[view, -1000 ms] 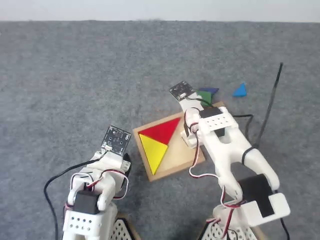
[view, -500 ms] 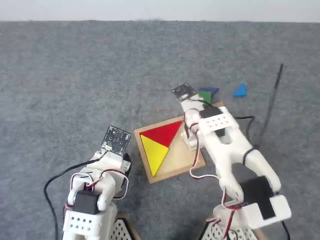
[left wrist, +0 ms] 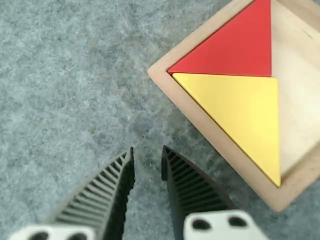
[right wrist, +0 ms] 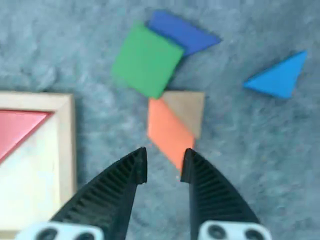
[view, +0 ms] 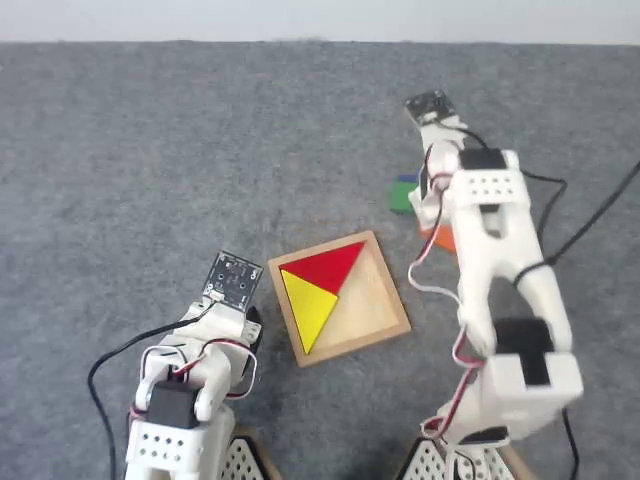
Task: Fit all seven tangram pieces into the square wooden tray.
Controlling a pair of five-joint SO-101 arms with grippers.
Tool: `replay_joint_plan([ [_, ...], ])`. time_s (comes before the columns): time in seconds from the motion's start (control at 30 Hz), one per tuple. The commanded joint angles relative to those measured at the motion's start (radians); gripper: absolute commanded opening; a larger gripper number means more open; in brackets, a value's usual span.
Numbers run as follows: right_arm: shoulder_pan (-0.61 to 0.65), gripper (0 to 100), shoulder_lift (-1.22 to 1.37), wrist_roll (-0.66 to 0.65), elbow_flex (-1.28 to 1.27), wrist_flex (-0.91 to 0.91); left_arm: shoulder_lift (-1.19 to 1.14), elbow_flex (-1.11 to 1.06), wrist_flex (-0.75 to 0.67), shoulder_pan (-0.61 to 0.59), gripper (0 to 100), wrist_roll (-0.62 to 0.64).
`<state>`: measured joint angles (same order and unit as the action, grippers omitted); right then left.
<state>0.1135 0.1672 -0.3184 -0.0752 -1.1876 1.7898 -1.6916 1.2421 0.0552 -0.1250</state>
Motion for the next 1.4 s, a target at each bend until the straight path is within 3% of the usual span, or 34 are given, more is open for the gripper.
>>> replay_joint_plan([
  [0.0, -0.01, 21.7, 0.059, -0.043, 0.178, -0.031, 0.002, 0.007, 0.005, 0.002, 9, 0.006],
  [0.13, -0.005, 29.4, 0.147, -0.077, 0.261, -0.059, 0.002, 0.007, 0.005, 0.002, 9, 0.006],
  [0.83, 0.013, 27.0, 0.394, -0.127, 0.241, -0.008, 0.002, 0.007, 0.005, 0.002, 9, 0.006],
  [1.07, 0.012, 16.7, 0.392, -0.12, 0.181, -0.028, 0.002, 0.007, 0.005, 0.002, 9, 0.006],
  [1.37, -0.058, 15.4, 0.389, -0.08, 0.16, -0.073, 0.002, 0.007, 0.005, 0.002, 9, 0.006],
])
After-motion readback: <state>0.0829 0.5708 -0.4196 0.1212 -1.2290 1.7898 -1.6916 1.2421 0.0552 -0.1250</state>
